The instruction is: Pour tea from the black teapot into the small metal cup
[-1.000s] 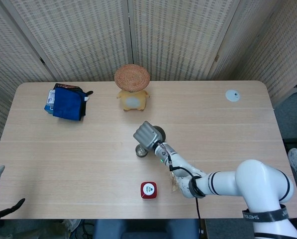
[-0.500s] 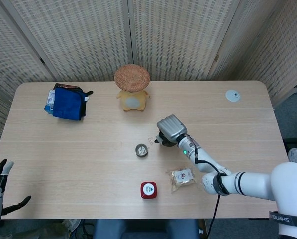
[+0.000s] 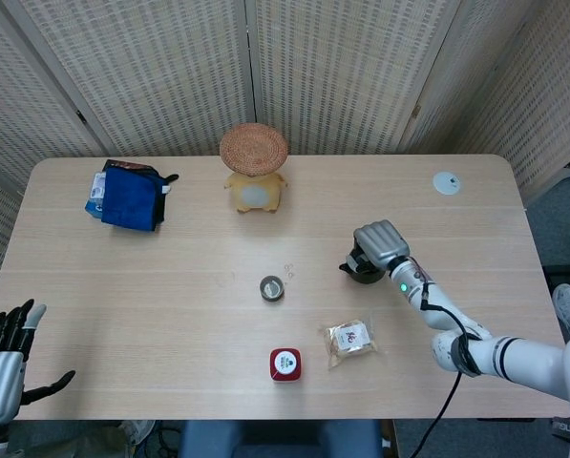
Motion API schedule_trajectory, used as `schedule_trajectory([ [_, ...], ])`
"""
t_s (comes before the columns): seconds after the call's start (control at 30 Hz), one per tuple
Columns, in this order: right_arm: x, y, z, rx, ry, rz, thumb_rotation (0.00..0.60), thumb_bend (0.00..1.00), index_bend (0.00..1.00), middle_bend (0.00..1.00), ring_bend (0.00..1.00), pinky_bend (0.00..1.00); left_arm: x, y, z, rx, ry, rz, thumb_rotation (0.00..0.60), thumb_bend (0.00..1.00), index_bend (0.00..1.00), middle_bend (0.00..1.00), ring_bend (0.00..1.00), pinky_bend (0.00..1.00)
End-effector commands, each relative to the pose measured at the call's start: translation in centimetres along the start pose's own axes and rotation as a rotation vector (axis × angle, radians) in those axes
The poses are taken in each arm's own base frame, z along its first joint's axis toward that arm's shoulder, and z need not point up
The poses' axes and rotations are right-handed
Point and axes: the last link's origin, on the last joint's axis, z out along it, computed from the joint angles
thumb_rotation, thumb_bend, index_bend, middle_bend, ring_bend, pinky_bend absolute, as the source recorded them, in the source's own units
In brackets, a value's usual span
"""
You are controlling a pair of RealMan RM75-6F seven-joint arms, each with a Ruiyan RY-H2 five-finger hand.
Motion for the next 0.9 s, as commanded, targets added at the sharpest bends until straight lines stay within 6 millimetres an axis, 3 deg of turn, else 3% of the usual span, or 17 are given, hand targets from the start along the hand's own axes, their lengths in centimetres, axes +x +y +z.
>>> schedule_trajectory([
  [0.03, -0.6, 0.5, 0.3, -0.008, -0.009, 0.010, 0.407, 0.50, 1.00, 1.00, 1.00, 0.49, 0.0, 0.1, 0.0, -0.001, -0.005, 0.002, 0.499, 0.01, 0.00, 0.00, 0.00, 0.00],
  [0.77, -3.1, 0.5, 2.2, -0.003, -0.026, 0.020, 0.408, 0.48, 1.00, 1.00, 0.98, 0.49, -0.2, 0.1, 0.2, 0.002, -0.013, 0.005, 0.498, 0.01, 0.00, 0.00, 0.00, 0.00],
  [0.9, -3.3, 0.6, 2.4, -0.006, -0.029, 0.027, 0.409, 0.35, 1.00, 1.00, 0.97, 0.47, -0.2, 0.0, 0.2, 0.004, -0.013, 0.006, 0.500, 0.01, 0.00, 0.00, 0.00, 0.00],
])
